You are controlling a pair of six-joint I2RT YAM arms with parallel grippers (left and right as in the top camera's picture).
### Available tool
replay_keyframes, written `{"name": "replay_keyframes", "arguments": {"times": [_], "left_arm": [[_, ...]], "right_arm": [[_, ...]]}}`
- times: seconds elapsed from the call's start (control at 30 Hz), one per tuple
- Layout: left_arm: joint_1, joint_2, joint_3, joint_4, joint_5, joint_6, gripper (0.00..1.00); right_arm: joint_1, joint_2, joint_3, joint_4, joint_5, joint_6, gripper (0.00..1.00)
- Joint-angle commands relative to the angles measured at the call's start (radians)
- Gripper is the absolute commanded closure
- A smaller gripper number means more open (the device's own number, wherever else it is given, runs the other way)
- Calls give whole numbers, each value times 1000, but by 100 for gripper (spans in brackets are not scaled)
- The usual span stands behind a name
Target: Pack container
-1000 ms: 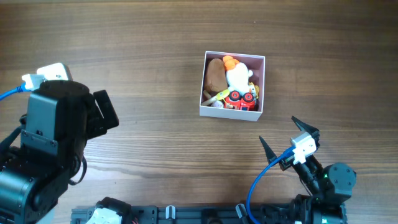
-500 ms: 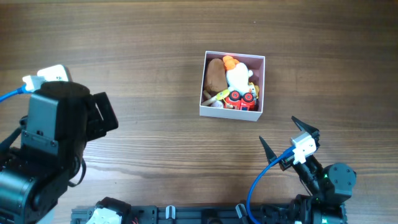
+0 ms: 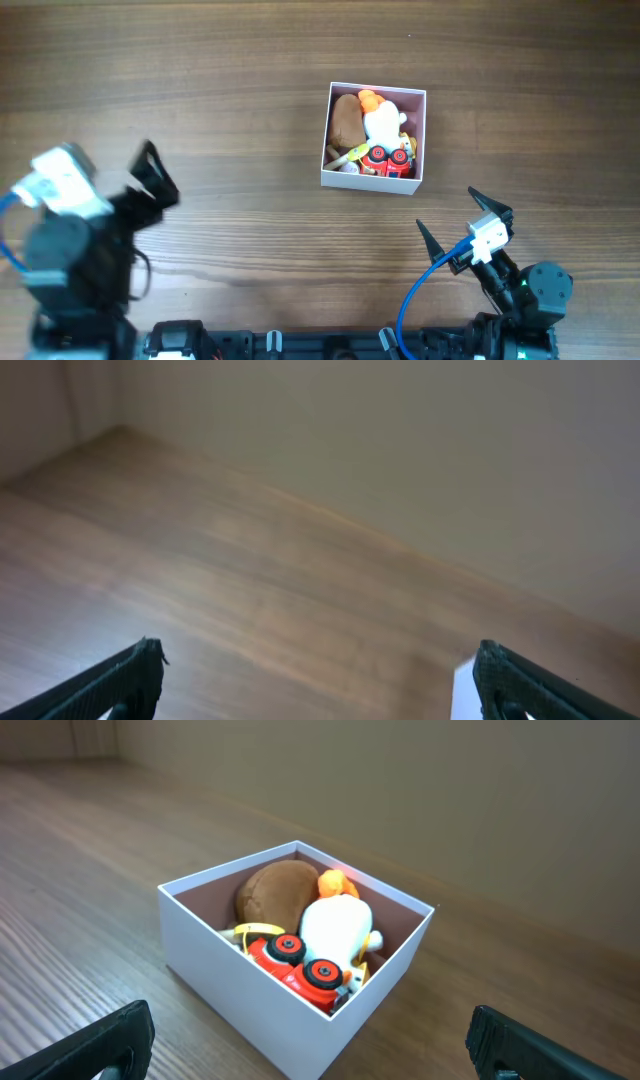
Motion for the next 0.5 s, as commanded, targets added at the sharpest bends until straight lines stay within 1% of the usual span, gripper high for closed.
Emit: {"name": "replay_keyframes", "arguments": {"times": [0.0, 0.17, 0.3, 0.47], "left_arm": [[8, -190, -283, 96, 121, 50, 0], [11, -400, -572, 223, 185, 49, 0], [11, -509, -708, 272, 184, 50, 0], [11, -591, -789, 271, 184, 50, 0]], "right_arm": [[-1, -10, 0, 2, -16, -11, 0], [-1, -10, 0, 2, -16, -11, 0], [-1, -10, 0, 2, -16, -11, 0], [-1, -10, 0, 2, -16, -11, 0]]}}
